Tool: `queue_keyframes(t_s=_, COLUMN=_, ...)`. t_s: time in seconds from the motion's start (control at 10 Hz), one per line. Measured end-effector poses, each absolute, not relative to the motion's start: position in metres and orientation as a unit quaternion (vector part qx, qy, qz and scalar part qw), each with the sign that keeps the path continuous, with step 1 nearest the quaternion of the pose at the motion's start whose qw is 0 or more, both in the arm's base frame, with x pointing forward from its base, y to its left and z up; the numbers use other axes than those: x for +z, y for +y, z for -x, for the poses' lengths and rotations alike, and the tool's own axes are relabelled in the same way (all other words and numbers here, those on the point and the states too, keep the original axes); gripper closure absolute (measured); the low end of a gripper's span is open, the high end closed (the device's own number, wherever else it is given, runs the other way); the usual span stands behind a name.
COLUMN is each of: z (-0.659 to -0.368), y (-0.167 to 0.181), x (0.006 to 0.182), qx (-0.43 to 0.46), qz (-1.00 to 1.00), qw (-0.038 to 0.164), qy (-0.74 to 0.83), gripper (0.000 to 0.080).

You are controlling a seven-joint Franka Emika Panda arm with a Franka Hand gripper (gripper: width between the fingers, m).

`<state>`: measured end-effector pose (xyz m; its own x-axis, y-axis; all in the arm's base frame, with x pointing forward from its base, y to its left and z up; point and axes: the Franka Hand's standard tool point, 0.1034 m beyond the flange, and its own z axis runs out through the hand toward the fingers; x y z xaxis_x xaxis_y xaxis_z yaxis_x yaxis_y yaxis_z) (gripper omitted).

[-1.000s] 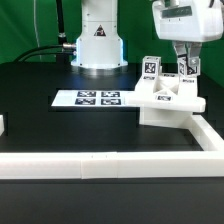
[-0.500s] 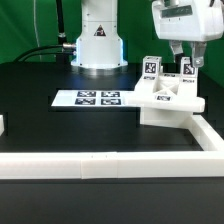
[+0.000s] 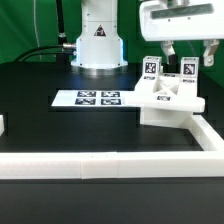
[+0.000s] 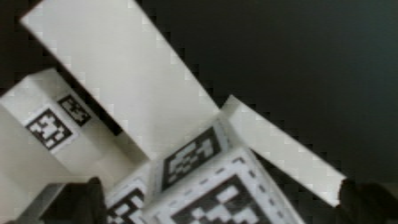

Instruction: Assemble chair

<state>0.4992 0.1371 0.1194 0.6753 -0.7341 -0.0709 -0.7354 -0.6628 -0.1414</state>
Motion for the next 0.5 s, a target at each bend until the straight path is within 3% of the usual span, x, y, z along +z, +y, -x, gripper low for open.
queue_keyframes(t_s=0.5, z=-0.5029, y=0.1387, x=0.1198, qx=-0.006, qz=0.981, qw=0.066, qy=0.183, gripper=0.0162)
